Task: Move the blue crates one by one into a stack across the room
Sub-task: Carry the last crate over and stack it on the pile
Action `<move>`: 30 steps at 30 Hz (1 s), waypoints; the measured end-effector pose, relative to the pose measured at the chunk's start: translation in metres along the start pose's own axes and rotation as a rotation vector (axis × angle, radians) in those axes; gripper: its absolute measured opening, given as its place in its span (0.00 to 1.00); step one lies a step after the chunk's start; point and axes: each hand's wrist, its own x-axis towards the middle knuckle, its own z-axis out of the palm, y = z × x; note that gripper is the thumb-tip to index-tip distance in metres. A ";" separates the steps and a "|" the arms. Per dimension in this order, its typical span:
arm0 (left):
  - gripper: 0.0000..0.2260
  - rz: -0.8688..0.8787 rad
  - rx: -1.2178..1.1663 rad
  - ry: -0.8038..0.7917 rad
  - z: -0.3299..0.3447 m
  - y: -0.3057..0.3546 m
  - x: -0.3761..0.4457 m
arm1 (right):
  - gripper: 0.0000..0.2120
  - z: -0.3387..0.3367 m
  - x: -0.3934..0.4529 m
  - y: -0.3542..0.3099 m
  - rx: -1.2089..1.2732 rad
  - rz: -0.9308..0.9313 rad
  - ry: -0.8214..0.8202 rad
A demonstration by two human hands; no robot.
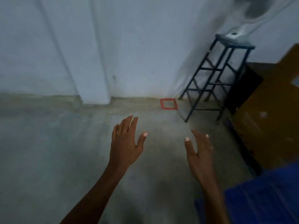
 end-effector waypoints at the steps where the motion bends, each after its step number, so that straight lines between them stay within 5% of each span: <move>1: 0.30 -0.062 0.014 0.022 -0.013 -0.033 -0.011 | 0.27 0.031 -0.006 -0.014 0.003 -0.019 -0.062; 9: 0.30 -0.519 0.105 0.174 -0.138 -0.270 -0.110 | 0.28 0.256 -0.058 -0.159 0.054 -0.208 -0.521; 17: 0.31 -0.911 0.161 0.337 -0.234 -0.431 -0.192 | 0.29 0.446 -0.112 -0.326 0.062 -0.428 -0.948; 30: 0.34 -1.325 0.269 0.474 -0.369 -0.704 -0.187 | 0.32 0.760 -0.141 -0.596 -0.109 -0.817 -1.192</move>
